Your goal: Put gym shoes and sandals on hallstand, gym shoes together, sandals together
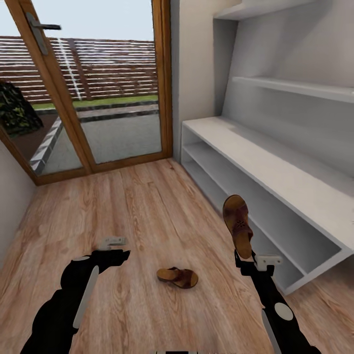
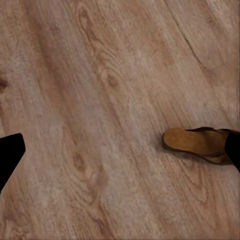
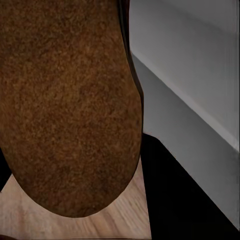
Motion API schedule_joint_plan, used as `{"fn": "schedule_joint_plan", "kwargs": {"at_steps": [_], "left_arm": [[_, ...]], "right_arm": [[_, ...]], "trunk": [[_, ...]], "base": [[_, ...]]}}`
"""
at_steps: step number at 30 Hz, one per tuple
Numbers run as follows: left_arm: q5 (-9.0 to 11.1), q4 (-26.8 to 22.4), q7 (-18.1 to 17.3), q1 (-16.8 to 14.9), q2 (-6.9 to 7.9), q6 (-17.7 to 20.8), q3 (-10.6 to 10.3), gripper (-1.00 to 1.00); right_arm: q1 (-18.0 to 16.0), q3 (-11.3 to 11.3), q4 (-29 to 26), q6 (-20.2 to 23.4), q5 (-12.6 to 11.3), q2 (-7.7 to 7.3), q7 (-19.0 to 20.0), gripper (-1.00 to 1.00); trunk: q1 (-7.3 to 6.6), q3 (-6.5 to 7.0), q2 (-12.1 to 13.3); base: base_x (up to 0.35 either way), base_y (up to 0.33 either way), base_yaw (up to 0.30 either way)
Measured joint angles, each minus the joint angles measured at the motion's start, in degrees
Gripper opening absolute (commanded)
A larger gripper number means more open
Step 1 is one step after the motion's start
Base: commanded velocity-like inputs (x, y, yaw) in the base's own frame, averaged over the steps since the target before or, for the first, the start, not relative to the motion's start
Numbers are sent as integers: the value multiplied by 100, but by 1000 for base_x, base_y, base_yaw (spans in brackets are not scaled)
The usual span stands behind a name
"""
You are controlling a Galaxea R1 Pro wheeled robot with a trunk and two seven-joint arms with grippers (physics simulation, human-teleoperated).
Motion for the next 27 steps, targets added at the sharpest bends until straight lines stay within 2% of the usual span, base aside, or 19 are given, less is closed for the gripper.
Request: {"fn": "schedule_joint_plan", "kwargs": {"at_steps": [5, 15, 27], "left_arm": [[0, 0, 0, 0, -1, -1, 0, 100], [0, 0, 0, 0, 0, 0, 0, 100], [0, 0, 0, 0, 0, -2, 0, 100]], "right_arm": [[0, 0, 0, 0, 0, 1, 0, -100], [0, 0, 0, 0, 0, 0, 0, -100], [0, 0, 0, 0, 0, 1, 0, -100]], "trunk": [[0, -11, 0], [0, -16, 0], [0, -45, 0]], "base": [[0, 298, -260], [0, 309, -77], [0, 210, -278]]}}
